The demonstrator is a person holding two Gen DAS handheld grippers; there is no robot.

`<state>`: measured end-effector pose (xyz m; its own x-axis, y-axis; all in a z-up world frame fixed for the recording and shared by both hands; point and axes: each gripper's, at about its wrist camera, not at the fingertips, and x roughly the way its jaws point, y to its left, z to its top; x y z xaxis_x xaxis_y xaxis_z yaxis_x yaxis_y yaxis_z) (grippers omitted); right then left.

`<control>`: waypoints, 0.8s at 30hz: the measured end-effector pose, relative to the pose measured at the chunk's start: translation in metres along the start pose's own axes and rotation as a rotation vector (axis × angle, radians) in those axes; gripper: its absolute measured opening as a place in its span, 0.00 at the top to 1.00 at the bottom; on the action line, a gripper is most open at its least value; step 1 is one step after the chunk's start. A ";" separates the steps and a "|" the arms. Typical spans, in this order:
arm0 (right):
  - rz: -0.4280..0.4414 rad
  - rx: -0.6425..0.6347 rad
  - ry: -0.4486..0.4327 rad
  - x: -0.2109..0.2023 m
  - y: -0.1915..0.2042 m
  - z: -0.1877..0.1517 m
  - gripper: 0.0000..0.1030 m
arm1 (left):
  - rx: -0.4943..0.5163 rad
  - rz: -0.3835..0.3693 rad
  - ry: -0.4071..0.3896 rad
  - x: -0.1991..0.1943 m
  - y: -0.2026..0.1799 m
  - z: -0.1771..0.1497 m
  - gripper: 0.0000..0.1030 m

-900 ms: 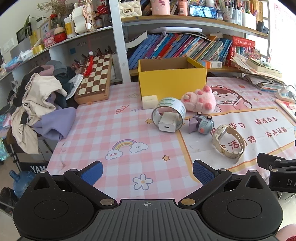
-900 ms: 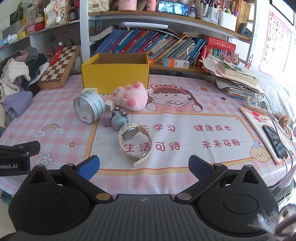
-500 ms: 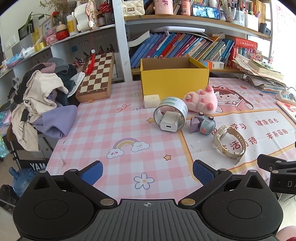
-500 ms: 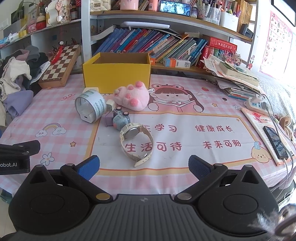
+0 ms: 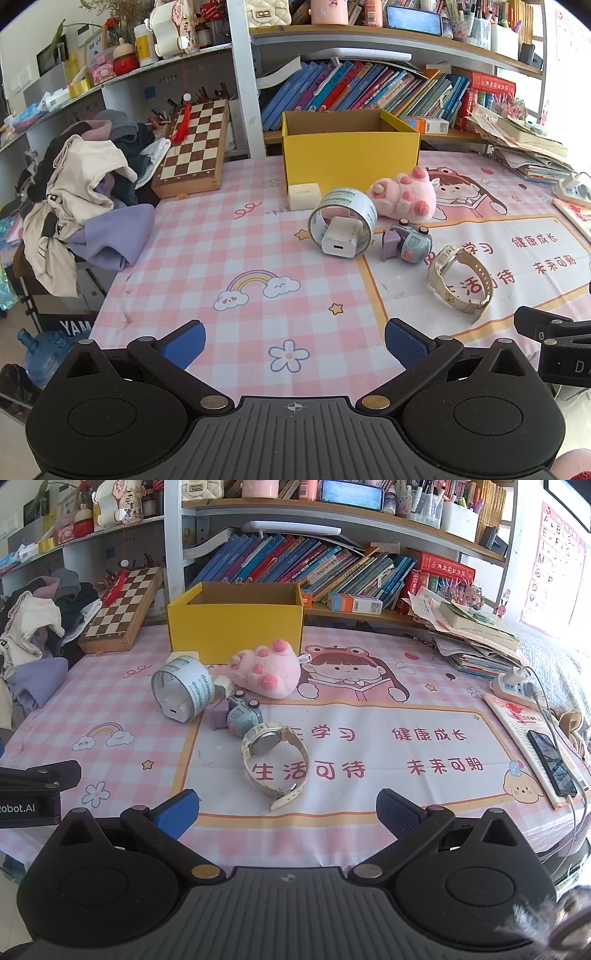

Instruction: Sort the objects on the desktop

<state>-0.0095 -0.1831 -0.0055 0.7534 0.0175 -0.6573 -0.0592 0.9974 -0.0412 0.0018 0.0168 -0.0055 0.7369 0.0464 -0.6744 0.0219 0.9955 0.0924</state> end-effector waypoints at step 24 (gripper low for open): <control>-0.004 -0.012 -0.004 -0.004 0.002 -0.001 0.00 | -0.008 0.012 0.020 0.001 -0.007 0.002 0.00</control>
<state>-0.0133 -0.1810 -0.0035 0.7565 0.0136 -0.6539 -0.0635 0.9966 -0.0527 0.0036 0.0097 -0.0055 0.7234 0.0599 -0.6878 0.0076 0.9955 0.0946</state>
